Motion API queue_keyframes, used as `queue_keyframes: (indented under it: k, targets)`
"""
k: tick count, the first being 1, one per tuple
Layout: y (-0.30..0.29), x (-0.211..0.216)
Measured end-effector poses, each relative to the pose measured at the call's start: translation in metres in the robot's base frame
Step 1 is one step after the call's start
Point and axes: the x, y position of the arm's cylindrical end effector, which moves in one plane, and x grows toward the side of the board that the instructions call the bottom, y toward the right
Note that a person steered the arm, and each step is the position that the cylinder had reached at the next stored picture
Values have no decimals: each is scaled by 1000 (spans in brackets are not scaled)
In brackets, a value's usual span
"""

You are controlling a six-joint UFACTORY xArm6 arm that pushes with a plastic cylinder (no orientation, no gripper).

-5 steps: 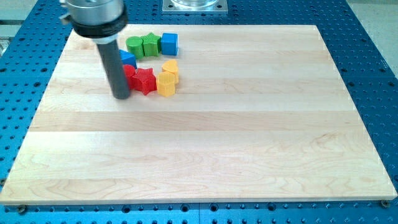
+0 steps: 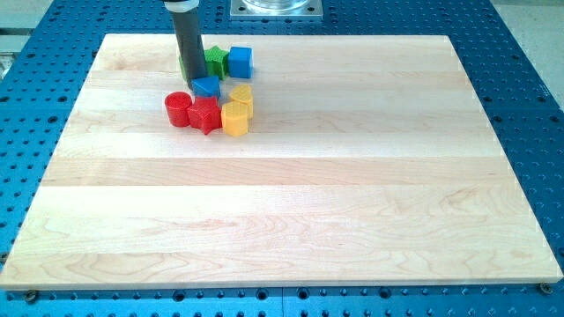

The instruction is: Place the green star in between the blue blocks

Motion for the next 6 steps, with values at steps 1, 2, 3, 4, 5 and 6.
queue_keyframes:
  k: [1,2,3,4,5,6]
  targets:
    - [-50,-25]
    - [-1,-42]
    - [74,-42]
    - [71,-34]
    - [109,-28]
    - [94,-10]
